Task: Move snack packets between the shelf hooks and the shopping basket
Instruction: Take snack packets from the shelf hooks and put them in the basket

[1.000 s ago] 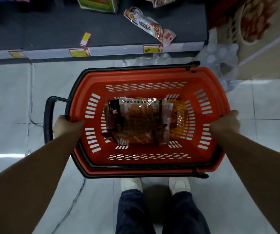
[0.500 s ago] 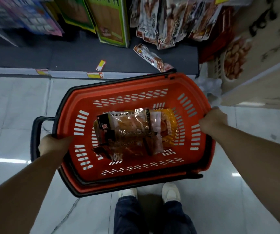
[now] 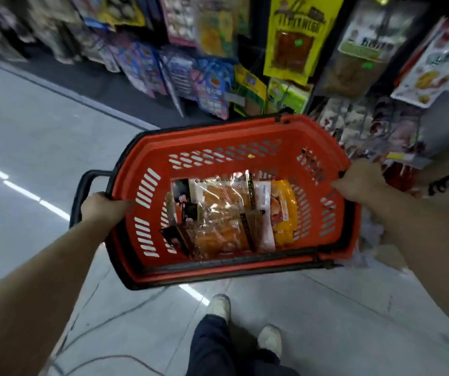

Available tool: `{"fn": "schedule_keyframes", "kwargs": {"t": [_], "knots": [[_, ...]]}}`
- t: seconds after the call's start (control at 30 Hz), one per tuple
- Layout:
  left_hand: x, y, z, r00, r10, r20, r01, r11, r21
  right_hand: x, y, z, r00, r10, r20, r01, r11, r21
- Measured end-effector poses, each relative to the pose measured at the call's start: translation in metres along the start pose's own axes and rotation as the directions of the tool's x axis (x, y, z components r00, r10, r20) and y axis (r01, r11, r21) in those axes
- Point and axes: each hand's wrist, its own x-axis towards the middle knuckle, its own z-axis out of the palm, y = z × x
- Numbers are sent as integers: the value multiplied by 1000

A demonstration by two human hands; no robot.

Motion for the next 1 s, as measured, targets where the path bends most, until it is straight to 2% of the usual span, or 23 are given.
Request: {"fn": "schedule_keyframes", "kwargs": {"t": [0.1,0.17,0.4,0.53,0.7,1.0], "knots": [[-30,-15,-65,999,-32,-39,29,997,-70,-26,-51,-42,989,-144,-29,141,986,-94],[-50,-29,-102,994,-71,-80,61,991,-118,-43,-84,-66,985,-171,-24,166,974,-155],[-65,-81,-226,949,-239,-207,170,937,-305,-77,-244,-116,935,-339,-101,327,937,-121],[-48,-121,-287,914,-320,-251,205,896,-394,-103,-341,-120,914,-403,-46,396,911,-116],[-4,-156,-365,881,-369,-297,202,860,-469,-125,-445,-102,864,-499,-71,488,863,-130],[68,-185,-486,797,-456,-395,213,825,-524,-137,-640,-92,789,-612,-54,610,791,-42]]}}
